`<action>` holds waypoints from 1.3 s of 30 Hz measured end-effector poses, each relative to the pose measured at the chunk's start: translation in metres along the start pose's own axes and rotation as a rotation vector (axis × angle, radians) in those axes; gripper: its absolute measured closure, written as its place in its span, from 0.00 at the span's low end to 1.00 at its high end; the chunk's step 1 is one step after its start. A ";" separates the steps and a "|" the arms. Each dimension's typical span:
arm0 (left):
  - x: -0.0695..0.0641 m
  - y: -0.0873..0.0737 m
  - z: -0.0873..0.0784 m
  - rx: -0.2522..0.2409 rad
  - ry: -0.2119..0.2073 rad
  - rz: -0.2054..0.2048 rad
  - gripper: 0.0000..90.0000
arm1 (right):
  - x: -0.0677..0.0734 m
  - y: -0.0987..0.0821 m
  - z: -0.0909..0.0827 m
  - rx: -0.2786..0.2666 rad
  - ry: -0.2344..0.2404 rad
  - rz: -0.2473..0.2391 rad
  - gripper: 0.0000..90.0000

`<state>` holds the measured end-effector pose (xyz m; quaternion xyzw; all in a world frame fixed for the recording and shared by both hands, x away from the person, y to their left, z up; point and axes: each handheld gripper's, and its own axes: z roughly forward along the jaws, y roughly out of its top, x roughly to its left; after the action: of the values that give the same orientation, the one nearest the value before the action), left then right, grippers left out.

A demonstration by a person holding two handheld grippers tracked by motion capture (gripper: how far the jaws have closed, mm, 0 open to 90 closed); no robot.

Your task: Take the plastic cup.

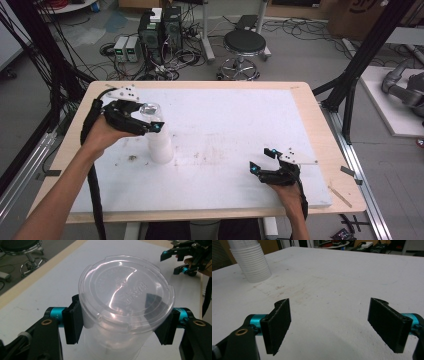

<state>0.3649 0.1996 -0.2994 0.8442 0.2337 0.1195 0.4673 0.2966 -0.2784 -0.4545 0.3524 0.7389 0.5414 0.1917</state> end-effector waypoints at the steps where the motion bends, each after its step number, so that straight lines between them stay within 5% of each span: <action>1: -0.001 0.007 -0.006 -0.001 0.002 0.009 0.39 | 0.000 0.000 0.000 0.001 0.001 0.001 0.21; 9: -0.012 0.056 -0.052 -0.056 0.027 0.076 0.39 | 0.001 0.000 0.000 0.001 -0.003 0.001 0.21; 15: -0.018 0.065 -0.061 -0.060 0.029 0.097 0.39 | 0.001 0.000 0.000 -0.002 -0.005 -0.003 0.21; 19: -0.022 0.062 -0.061 -0.068 0.025 0.098 0.39 | 0.001 0.000 0.000 -0.001 -0.002 0.004 0.21; 21: -0.032 0.053 -0.059 -0.096 -0.030 0.108 0.39 | 0.000 0.000 0.000 -0.004 -0.003 0.005 0.21; 39: -0.099 0.000 0.001 -0.176 -0.247 0.165 0.39 | -0.002 0.000 0.000 0.001 0.000 0.015 0.21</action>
<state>0.2797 0.1490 -0.2982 0.8246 0.0928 0.0729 0.5532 0.2978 -0.2796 -0.4547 0.3578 0.7364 0.5427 0.1874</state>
